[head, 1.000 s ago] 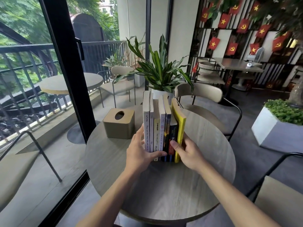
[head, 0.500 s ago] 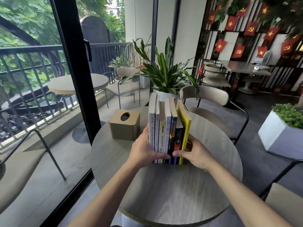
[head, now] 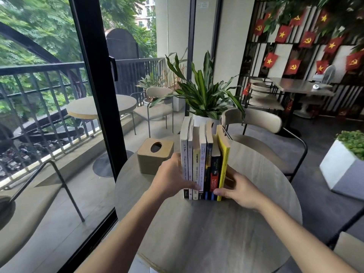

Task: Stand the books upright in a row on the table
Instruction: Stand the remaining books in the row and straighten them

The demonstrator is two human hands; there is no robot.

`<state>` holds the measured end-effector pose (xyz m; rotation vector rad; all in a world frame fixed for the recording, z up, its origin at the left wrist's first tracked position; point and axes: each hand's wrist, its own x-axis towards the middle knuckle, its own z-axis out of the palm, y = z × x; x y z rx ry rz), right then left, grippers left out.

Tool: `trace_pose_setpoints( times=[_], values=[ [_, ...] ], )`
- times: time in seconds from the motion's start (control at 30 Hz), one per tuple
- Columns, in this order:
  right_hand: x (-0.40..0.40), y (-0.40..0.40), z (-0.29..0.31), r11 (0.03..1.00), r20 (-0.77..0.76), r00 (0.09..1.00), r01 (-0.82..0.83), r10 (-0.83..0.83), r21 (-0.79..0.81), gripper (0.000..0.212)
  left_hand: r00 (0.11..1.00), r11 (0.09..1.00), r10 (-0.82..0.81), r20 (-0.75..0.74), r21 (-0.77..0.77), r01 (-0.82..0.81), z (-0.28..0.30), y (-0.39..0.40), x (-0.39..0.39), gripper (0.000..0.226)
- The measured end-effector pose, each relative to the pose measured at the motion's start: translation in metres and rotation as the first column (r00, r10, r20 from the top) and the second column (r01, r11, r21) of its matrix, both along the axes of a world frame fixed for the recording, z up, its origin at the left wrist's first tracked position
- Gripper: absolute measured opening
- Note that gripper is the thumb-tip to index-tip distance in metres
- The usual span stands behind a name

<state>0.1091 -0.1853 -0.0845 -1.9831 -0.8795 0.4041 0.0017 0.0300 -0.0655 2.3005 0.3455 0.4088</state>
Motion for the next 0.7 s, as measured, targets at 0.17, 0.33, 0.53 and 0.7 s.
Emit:
trace_pose_setpoints(
  times=[0.17, 0.33, 0.53, 0.7],
  values=[
    [0.004, -0.003, -0.002, 1.0, -0.017, 1.0, -0.012, 0.012, -0.003, 0.098, 0.996, 0.957, -0.013, -0.084, 0.287, 0.037, 0.018, 0.004, 0.001, 0.094],
    [0.005, 0.002, -0.002, 1.0, 0.019, 1.0, 0.01, -0.01, 0.017, 0.091, 0.988, 0.847, 0.121, -0.093, 0.529, -0.054, 0.012, 0.016, 0.006, 0.134],
    [0.008, 0.006, -0.005, 1.0, 0.024, 1.0, 0.004, -0.005, 0.024, 0.089, 0.973, 0.855, 0.064, -0.224, 0.515, 0.063, 0.016, 0.031, 0.021, 0.142],
    [0.01, 0.016, -0.006, 0.999, -0.002, 1.0, 0.027, -0.027, 0.039, 0.084, 0.967, 0.853, 0.054, -0.25, 0.516, 0.086, 0.021, 0.041, 0.029, 0.134]
  ],
)
